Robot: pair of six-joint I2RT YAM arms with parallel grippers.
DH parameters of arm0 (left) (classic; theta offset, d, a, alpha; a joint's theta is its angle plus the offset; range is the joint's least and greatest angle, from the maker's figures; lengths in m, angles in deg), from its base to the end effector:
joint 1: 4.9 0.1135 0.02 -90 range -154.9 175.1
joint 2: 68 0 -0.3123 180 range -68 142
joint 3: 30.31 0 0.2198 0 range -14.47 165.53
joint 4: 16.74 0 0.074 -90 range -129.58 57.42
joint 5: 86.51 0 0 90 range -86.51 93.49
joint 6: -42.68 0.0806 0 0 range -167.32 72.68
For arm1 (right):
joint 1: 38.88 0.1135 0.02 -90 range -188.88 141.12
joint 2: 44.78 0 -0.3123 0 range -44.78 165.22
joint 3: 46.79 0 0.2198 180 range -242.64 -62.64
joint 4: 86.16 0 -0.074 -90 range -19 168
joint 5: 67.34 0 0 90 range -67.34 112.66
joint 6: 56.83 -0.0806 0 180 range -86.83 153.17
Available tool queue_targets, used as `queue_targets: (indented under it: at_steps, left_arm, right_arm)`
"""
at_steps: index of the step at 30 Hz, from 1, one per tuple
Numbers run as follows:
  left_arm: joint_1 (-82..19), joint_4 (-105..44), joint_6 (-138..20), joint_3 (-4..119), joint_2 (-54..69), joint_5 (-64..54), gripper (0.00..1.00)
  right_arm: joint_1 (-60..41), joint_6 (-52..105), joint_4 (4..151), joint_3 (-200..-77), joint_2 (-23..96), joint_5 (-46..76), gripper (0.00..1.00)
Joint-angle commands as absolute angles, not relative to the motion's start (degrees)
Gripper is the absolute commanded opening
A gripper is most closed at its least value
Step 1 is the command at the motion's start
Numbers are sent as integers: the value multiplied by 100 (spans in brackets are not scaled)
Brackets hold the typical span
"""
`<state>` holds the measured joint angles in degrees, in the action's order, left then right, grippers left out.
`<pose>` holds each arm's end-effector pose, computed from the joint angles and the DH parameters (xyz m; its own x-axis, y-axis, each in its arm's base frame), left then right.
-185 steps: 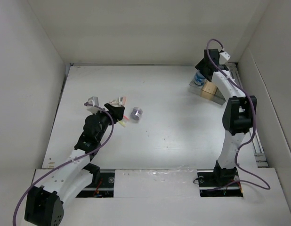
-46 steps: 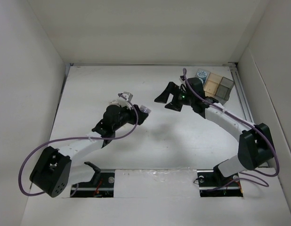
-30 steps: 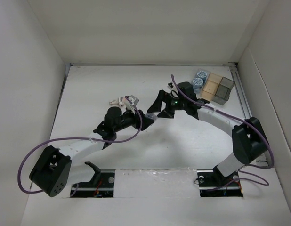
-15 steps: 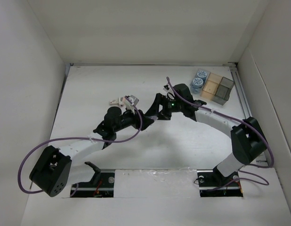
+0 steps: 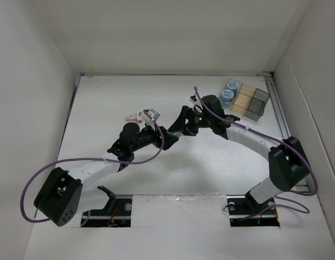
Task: Sort the stationery into containers
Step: Place the stationery in the storage box.
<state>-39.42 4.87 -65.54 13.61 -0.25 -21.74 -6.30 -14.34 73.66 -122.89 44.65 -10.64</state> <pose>0.1862 -0.1698 0.3081 -0.3003 -0.1367 -0.9440 0.8103 0.4856 -0.3281 0.2700 0.2250 0.2971 -0.9305 0.1368 -0.3397 -0.2215 0.5284 0.8196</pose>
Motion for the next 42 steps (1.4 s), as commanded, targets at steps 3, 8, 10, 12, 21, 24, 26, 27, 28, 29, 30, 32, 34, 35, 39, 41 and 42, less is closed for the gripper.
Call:
queue_targets:
  at_steps: [3, 8, 10, 12, 21, 24, 26, 27, 28, 29, 30, 32, 34, 35, 39, 41, 42]
  left_arm:
    - [-3953, 811, -6499, 1366, -163, -2235, 75]
    - [-3953, 1031, -6551, 1182, -515, -2121, 81]
    - [-3953, 1031, -6551, 1129, -691, -2068, 82]
    - [-3953, 1031, -6613, 1128, -796, -1954, 82]
    - [-3953, 609, -6929, 1444, -401, -1839, 82]
    - [-3953, 425, -7079, 1506, -340, -1839, 82]
    - [-3953, 233, -7131, 1558, -409, -1708, 81]
    - [-3953, 231, -7192, 1559, -488, -1708, 81]
    - [-3953, 127, -7193, 1559, -541, -1629, 81]
    - [-3953, 74, -7254, 1559, -594, -1576, 81]
    - [-3953, -57, -7254, 1559, -647, -1428, 81]
    - [-3953, -190, -7254, 1559, -726, -1374, 81]
    - [-3953, -357, -7254, 1621, -797, -1216, 81]
    - [-3953, -418, -7254, 1621, -849, -1215, 81]
    - [-3953, -419, -7307, 1621, -849, -1338, 81]
    - [-3953, -419, -7307, 1621, -797, -1391, 80]
    - [-3953, -419, -7307, 1621, -797, -1391, 80]
  right_arm:
    - [-917, -1447, 7712, -12319, 4100, -748, 42]
    - [-1347, -1500, 7712, -12381, 4048, -529, 42]
    - [-1627, -1500, 7616, -12434, 4118, -354, 42]
    - [-1848, -1500, 7554, -12600, 4118, -231, 42]
    - [-3026, -1737, 6204, -14310, 4547, 3933, 44]
    - [-3350, -1816, 5587, -15006, 5127, 4831, 44]
    - [-3500, -1869, 5480, -15236, 5453, 5016, 44]
    - [-3623, -1869, 5480, -15333, 5550, 5209, 44]
    - [-3685, -1869, 5419, -15534, 5646, 5289, 44]
    - [-3738, -1869, 5322, -15658, 5865, 5368, 44]
    - [-3791, -1869, 5234, -15798, 5998, 5525, 44]
    - [-3862, -1869, 4928, -16263, 6401, 5684, 44]
    - [-3862, -1738, 4873, -16458, 6622, 5851, 45]
    - [-3862, -1737, 4786, -16668, 6719, 5913, 45]
    - [-3862, -1632, 4653, -16986, 7088, 5914, 45]
    - [-3862, -1631, 4601, -17074, 7177, 5914, 46]
    - [-3862, -1571, 4601, -17205, 7325, 5914, 46]
